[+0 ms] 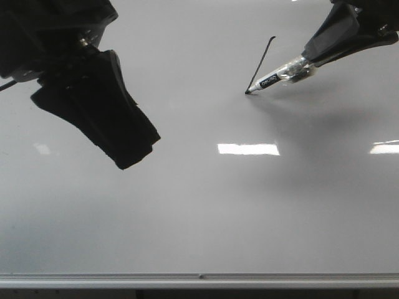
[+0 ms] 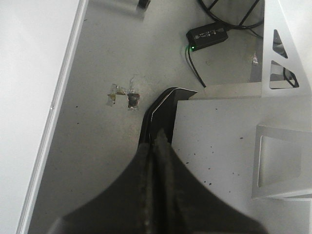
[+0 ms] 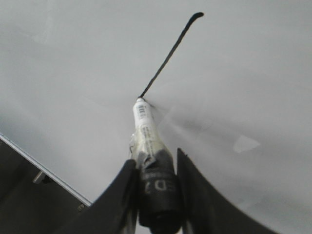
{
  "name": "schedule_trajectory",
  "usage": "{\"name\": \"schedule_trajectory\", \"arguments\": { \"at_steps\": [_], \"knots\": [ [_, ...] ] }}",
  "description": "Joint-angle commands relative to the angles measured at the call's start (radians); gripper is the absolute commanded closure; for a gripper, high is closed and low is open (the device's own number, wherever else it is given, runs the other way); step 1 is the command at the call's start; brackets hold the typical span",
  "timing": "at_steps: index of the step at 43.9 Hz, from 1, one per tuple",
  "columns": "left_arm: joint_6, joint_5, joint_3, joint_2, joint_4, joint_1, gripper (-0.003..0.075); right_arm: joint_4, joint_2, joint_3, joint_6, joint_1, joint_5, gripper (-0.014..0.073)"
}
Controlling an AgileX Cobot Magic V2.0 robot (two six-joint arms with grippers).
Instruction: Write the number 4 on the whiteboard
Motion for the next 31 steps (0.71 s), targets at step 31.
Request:
{"name": "schedule_trajectory", "arguments": {
  "at_steps": [31],
  "knots": [
    [-0.008, 0.001, -0.030, -0.041, -0.053, -0.008, 0.0741, 0.003, -0.223, -0.049, 0.002, -0.276, 0.168, 0.0655]
  ]
}}
